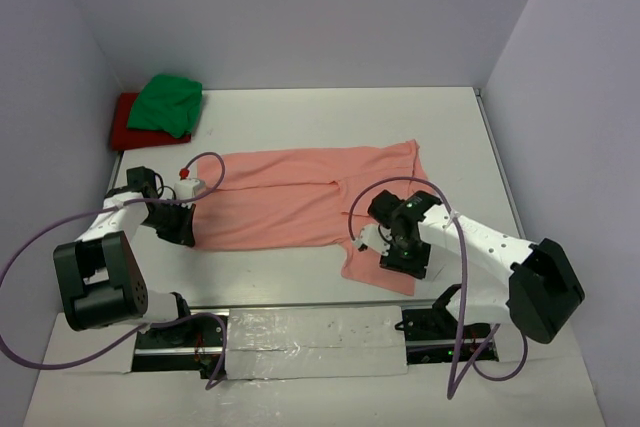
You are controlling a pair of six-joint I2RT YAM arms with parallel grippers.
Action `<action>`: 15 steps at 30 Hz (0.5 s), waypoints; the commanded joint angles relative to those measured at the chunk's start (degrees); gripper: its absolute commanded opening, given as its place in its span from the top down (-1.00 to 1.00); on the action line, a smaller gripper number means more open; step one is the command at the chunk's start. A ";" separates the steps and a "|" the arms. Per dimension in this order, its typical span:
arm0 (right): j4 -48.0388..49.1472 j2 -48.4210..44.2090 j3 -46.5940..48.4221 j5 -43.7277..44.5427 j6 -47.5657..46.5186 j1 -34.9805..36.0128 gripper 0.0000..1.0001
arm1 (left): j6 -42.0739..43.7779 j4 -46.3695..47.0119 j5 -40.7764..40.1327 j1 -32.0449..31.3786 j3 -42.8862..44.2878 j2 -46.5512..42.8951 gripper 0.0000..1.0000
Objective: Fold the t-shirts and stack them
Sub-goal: Fold the tshirt
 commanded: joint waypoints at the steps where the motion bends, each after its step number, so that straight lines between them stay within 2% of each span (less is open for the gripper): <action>1: -2.80 -2.81 2.16 -8.32 -0.43 3.65 0.01 | 0.87 -0.95 1.63 0.27 2.37 -1.74 1.00; 6: -2.99 -3.26 -0.38 -10.96 -0.52 9.28 -0.01 | 1.22 -1.57 1.36 0.27 2.72 -2.36 1.00; 12: 2.81 -2.91 -1.80 -2.98 3.96 14.29 0.01 | 0.96 -1.13 1.63 0.28 2.37 -2.45 0.99; 15: 6.50 -3.26 -0.31 -1.91 3.18 14.83 0.03 | 0.79 -0.78 1.89 0.27 2.37 -1.92 1.00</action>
